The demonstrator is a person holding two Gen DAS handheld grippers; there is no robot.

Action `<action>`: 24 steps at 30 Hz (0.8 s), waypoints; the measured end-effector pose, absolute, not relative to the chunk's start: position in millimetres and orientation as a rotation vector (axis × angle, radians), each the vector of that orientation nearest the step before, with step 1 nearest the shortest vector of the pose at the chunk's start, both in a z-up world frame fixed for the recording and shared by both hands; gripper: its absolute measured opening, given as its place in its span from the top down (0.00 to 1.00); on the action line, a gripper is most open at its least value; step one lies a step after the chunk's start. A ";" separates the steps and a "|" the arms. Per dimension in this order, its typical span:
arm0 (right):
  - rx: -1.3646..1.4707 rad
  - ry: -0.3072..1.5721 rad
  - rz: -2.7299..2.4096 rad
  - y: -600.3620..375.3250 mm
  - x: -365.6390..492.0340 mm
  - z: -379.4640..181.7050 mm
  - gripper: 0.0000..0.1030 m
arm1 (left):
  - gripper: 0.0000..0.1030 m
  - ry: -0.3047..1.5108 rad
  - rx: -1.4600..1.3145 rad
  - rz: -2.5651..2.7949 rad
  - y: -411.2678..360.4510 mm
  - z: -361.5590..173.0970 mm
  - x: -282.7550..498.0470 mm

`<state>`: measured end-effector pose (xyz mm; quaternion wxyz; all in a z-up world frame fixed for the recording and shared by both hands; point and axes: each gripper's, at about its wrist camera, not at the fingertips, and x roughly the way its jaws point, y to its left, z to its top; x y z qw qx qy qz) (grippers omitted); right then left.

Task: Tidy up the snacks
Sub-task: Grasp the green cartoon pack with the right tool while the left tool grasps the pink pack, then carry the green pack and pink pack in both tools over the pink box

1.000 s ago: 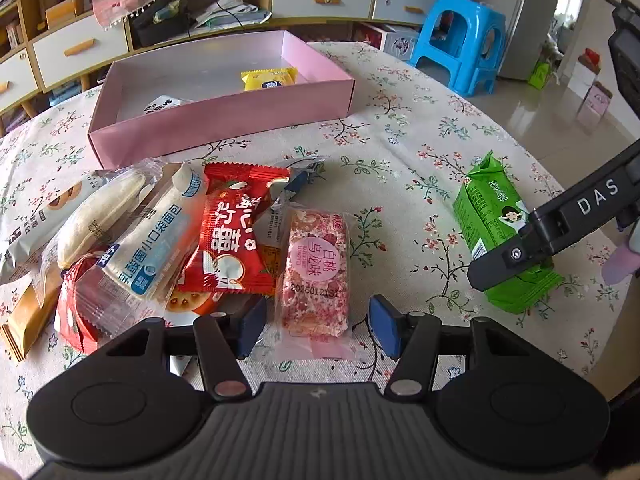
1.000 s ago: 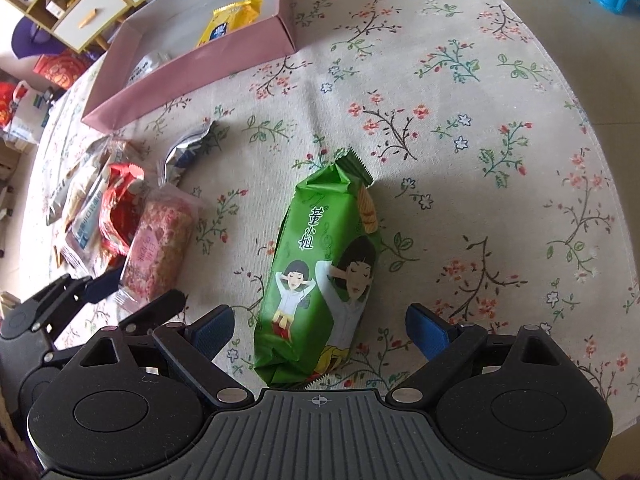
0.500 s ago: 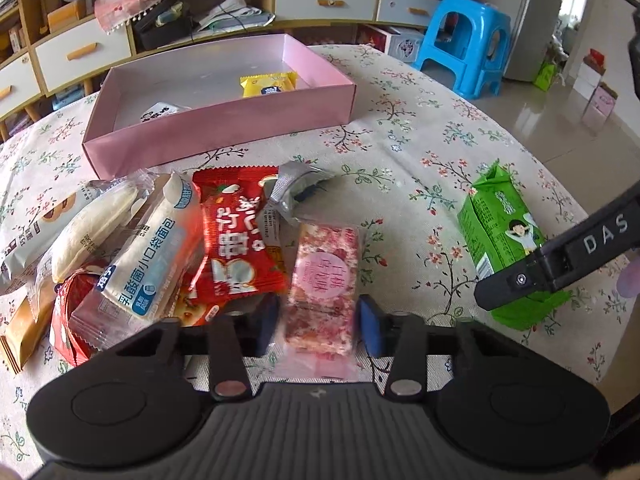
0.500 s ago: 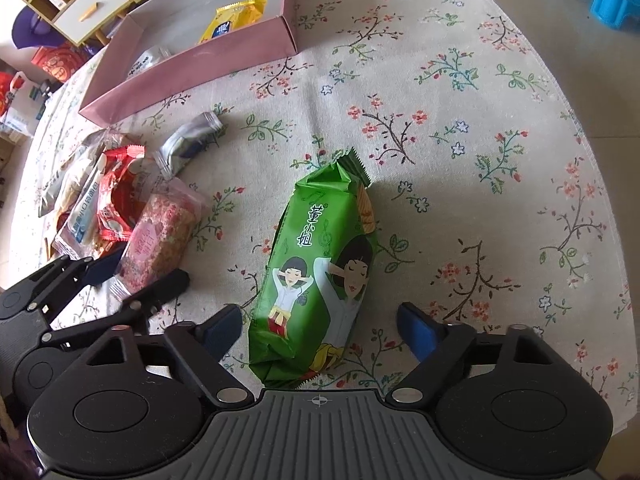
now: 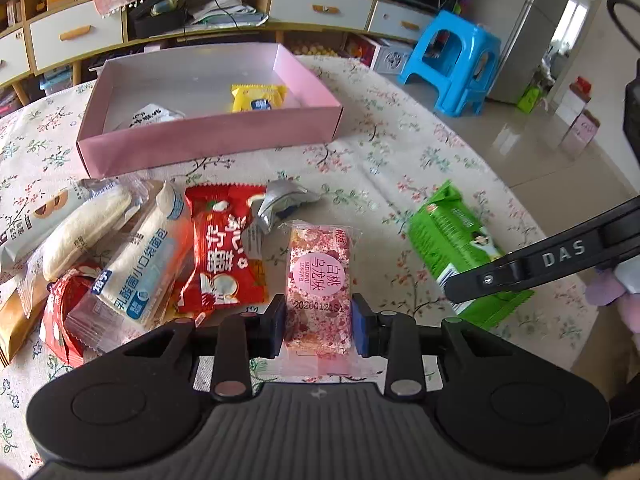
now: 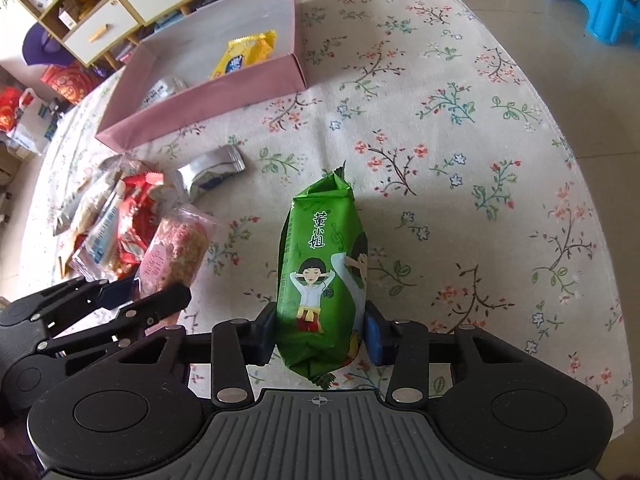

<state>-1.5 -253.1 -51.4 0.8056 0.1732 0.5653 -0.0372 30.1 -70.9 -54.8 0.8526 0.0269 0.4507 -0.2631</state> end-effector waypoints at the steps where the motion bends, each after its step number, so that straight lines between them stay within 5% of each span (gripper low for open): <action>1: 0.379 1.206 -0.078 -253.4 -1.0 -50.0 0.60 | 0.71 0.945 0.049 -0.555 -70.1 -52.7 30.5; 24: 0.696 0.963 0.009 -265.6 62.0 -13.5 0.61 | 0.71 0.787 -0.102 -0.408 -28.8 -10.8 91.0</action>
